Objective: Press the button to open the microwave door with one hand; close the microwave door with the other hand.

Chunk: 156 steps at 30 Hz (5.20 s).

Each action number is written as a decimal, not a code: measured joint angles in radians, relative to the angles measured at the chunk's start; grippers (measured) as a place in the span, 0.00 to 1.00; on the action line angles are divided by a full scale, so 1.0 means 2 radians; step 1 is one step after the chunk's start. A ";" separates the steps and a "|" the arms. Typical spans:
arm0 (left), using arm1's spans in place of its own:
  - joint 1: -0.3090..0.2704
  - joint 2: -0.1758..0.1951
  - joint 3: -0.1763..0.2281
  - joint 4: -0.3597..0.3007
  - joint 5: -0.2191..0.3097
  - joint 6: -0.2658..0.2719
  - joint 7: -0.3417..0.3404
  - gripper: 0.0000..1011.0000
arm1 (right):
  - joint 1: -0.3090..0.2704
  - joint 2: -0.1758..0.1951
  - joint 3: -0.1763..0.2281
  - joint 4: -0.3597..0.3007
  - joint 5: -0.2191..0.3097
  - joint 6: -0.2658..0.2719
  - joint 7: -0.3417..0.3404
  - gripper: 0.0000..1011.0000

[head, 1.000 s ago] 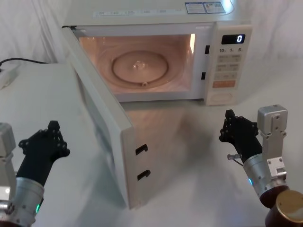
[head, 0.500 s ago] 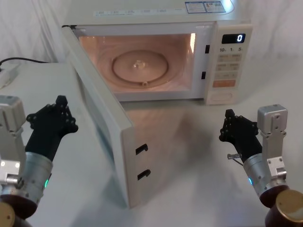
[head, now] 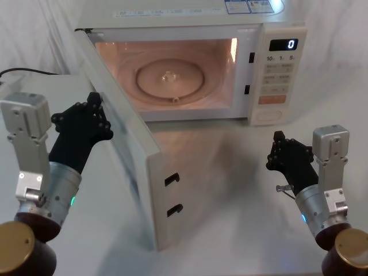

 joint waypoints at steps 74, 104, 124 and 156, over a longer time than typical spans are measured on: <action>-0.229 -0.059 0.099 0.248 -0.050 -0.004 -0.047 0.00 | 0.000 0.000 0.000 0.000 0.000 0.000 0.000 0.00; -0.279 -0.079 0.106 0.317 -0.019 -0.022 -0.038 0.00 | 0.000 0.000 0.000 0.000 0.000 0.000 0.000 0.00; -0.290 -0.086 0.102 0.338 -0.010 -0.029 -0.038 0.00 | 0.000 0.000 0.000 0.000 0.000 0.000 0.000 0.00; -0.201 -0.077 0.072 0.238 -0.036 -0.007 -0.018 0.00 | 0.000 0.000 0.000 0.000 0.000 0.000 0.000 0.00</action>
